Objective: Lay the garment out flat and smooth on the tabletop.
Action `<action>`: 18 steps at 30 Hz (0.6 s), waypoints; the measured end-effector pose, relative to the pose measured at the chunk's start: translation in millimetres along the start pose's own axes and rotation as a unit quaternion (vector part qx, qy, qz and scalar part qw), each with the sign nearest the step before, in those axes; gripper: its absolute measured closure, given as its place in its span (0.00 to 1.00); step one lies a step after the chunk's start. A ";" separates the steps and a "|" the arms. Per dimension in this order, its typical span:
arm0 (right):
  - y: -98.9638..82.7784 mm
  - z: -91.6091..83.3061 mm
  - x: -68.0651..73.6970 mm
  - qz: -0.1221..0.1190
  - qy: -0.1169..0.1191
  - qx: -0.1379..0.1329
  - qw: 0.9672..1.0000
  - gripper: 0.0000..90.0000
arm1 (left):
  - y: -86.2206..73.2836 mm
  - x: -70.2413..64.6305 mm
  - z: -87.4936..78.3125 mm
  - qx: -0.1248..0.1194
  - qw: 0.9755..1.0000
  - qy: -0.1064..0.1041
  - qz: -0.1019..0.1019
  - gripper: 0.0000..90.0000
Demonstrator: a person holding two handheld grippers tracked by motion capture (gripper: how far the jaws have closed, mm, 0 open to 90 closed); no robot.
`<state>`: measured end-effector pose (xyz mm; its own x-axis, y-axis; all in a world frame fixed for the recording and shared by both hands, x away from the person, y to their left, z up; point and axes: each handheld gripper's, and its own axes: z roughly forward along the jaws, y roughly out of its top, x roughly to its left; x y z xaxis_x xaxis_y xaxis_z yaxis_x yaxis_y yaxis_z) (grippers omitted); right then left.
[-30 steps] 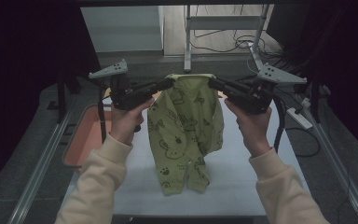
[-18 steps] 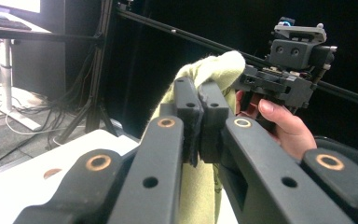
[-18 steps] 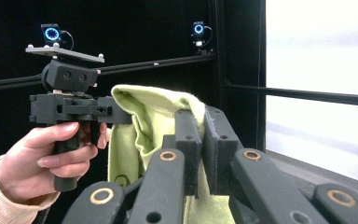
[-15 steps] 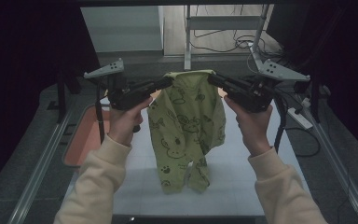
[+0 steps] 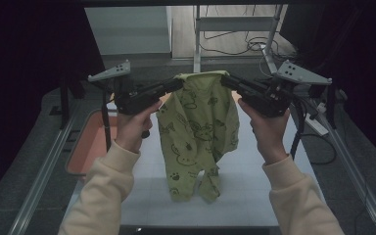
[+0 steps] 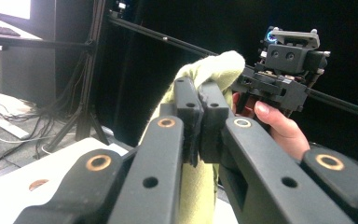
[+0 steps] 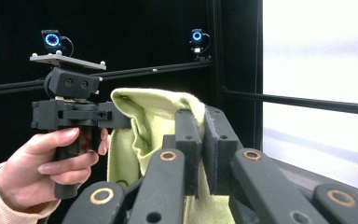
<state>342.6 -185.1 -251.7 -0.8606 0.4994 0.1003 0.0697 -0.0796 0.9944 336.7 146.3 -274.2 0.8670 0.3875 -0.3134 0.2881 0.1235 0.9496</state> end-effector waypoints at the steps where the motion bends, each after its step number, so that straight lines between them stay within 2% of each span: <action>1: 0.0 0.2 -0.7 0.000 0.001 -0.001 1.000 0.94 | 0.4 -0.2 0.2 0.000 1.000 -0.002 0.002 0.98; 8: 1.3 -0.7 0.2 0.007 0.017 -0.018 1.000 0.94 | 3.2 -6.3 -3.5 -0.015 1.000 -0.011 0.009 0.98; 13: 8.9 -4.5 8.6 0.004 0.034 -0.034 0.999 0.95 | 7.8 -17.1 -8.6 -0.035 0.999 -0.031 0.014 0.98; 18: 19.5 -12.0 21.9 -0.011 0.047 -0.053 0.997 0.95 | 12.2 -32.5 -13.4 -0.047 0.997 -0.042 0.035 0.98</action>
<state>319.0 -186.1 -230.4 -0.9048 0.4201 0.0705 0.0010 -0.1633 0.9866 306.5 147.5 -252.3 0.9156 0.3207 -0.2427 0.1906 0.1855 0.9640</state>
